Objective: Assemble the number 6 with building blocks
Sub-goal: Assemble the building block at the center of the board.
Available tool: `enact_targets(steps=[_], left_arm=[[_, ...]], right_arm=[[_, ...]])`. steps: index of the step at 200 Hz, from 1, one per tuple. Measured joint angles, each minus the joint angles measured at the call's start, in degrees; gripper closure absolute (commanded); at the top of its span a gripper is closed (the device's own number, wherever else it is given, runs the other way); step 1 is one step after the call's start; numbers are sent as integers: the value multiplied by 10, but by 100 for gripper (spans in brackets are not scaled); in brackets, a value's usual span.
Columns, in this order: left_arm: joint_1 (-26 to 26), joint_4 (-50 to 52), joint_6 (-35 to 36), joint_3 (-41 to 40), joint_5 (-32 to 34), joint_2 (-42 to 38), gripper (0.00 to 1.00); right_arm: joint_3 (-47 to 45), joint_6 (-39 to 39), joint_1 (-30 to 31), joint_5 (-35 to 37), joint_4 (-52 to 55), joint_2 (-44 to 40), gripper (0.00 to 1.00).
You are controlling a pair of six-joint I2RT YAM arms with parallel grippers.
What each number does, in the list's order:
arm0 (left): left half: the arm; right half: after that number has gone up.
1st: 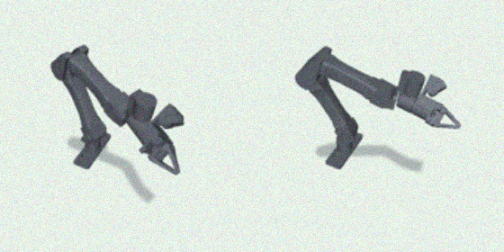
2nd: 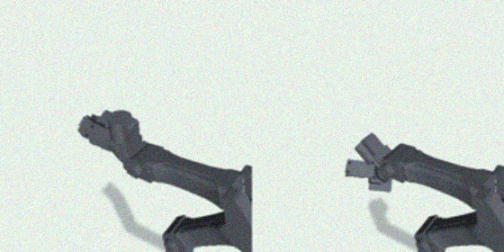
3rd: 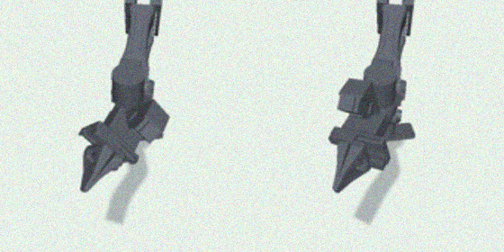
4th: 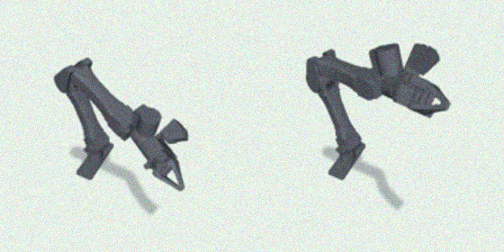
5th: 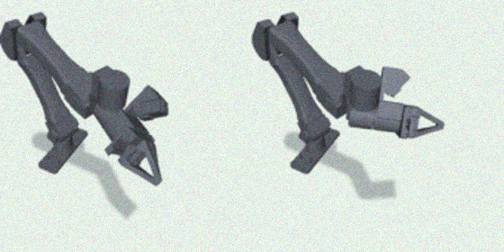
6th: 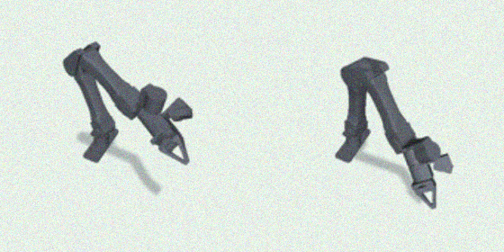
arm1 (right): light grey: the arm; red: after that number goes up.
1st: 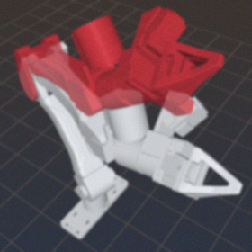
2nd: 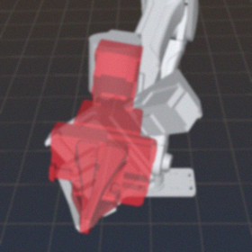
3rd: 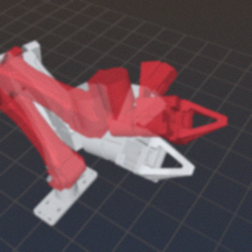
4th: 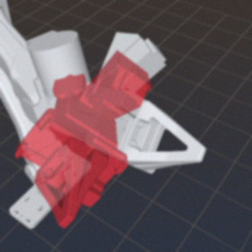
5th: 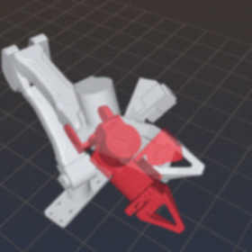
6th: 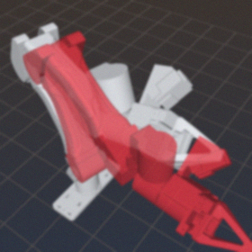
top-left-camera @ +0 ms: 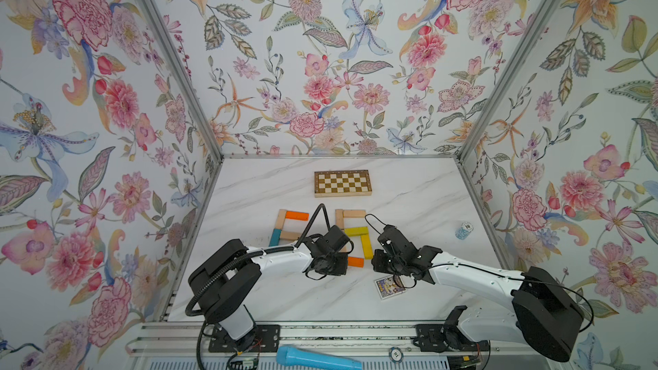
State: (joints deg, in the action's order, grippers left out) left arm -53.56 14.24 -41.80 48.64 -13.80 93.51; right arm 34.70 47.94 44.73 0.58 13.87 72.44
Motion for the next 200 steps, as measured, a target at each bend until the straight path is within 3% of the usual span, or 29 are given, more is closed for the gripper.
enact_targets(steps=[76, 200], left_arm=[[-31, -9, 4, 57, -17, 60, 90], [-31, 32, 37, 125, 3, 108, 91]], right_arm=[[-10, -13, -103, 3, 35, -124, 82], [-11, -43, -116, 2, 61, -139, 81]])
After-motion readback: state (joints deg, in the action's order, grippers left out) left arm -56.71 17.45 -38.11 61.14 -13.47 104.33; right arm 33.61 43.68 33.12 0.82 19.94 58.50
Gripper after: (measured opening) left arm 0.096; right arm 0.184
